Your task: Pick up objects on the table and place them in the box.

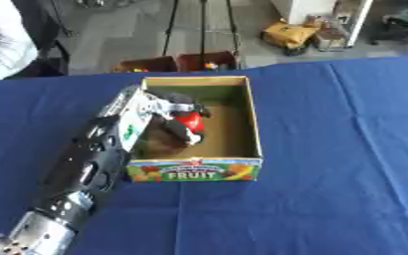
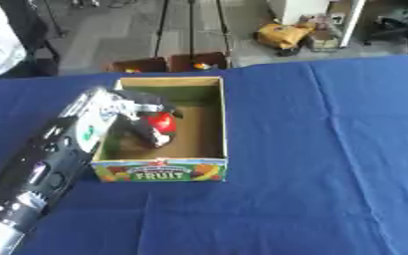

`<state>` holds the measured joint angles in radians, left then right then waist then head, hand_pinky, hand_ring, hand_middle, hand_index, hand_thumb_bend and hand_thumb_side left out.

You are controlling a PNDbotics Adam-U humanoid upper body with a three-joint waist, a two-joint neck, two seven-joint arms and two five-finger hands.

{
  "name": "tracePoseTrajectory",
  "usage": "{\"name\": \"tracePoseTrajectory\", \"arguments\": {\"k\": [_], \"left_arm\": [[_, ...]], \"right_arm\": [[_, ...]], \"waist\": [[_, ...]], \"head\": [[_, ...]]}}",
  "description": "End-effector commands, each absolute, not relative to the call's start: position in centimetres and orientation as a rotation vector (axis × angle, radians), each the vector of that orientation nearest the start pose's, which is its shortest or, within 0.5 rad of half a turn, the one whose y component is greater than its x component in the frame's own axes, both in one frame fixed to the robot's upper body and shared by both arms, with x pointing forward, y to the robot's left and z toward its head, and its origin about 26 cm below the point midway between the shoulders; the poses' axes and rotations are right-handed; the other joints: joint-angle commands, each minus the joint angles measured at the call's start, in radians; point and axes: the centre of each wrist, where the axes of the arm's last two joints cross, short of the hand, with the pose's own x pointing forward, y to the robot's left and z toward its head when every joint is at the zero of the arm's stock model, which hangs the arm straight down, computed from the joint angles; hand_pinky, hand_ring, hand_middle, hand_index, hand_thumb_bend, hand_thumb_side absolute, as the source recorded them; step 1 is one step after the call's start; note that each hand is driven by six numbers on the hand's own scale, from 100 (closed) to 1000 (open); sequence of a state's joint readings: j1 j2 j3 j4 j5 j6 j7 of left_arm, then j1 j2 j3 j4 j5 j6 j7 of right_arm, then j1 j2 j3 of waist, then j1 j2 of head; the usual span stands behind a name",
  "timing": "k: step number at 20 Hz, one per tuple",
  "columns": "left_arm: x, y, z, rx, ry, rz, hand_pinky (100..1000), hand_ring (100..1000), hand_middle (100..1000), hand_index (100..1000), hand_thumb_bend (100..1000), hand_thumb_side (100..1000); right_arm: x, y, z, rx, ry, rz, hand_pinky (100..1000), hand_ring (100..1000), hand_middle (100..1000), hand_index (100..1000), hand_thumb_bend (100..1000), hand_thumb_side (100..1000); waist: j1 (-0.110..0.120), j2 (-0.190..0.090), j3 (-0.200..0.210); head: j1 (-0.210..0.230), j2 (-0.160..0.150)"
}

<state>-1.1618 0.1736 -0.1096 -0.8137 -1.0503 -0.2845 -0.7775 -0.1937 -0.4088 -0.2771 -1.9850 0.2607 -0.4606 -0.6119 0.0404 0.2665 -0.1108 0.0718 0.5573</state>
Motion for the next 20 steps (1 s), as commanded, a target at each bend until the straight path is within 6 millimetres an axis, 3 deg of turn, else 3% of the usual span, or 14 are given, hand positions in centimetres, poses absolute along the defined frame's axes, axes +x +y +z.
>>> {"name": "tracePoseTrajectory", "arguments": {"k": [1, 8, 13, 16, 20], "left_arm": [[49.4, 14.1, 25.8, 0.627, -1.324, -1.931, 1000, 1000, 943, 1000, 133, 731], [47.7, 13.5, 29.6, 0.645, -1.566, -1.884, 1000, 1000, 914, 1000, 100, 719], [44.6, 13.6, 33.9, 0.675, -1.893, -1.741, 996, 978, 859, 990, 100, 699], [42.4, 14.6, 36.0, 0.697, -2.125, -1.539, 846, 876, 790, 975, 100, 716], [39.9, 16.2, 37.4, 0.661, -2.38, -1.18, 712, 789, 729, 962, 100, 741]], "right_arm": [[27.7, -35.1, 21.0, 1.083, 3.162, 0.246, 725, 761, 576, 757, 100, 934], [27.6, -35.2, 20.9, 1.095, 3.159, 0.259, 725, 760, 576, 756, 100, 928], [27.6, -35.3, 21.0, 1.1, 3.151, 0.26, 724, 758, 577, 756, 100, 925], [27.6, -35.4, 21.0, 1.108, 3.145, 0.265, 724, 758, 577, 756, 100, 921], [27.5, -35.5, 21.0, 1.119, 3.135, 0.271, 723, 758, 577, 756, 100, 921]], "waist": [[-0.005, -0.021, -0.001], [-0.007, -0.026, 0.006], [-0.011, -0.028, 0.015], [-0.012, -0.027, 0.024], [-0.016, -0.025, 0.036]], "head": [[-0.002, -0.001], [-0.003, 0.007], [-0.01, 0.014], [-0.017, 0.015], [-0.03, 0.012]]}}
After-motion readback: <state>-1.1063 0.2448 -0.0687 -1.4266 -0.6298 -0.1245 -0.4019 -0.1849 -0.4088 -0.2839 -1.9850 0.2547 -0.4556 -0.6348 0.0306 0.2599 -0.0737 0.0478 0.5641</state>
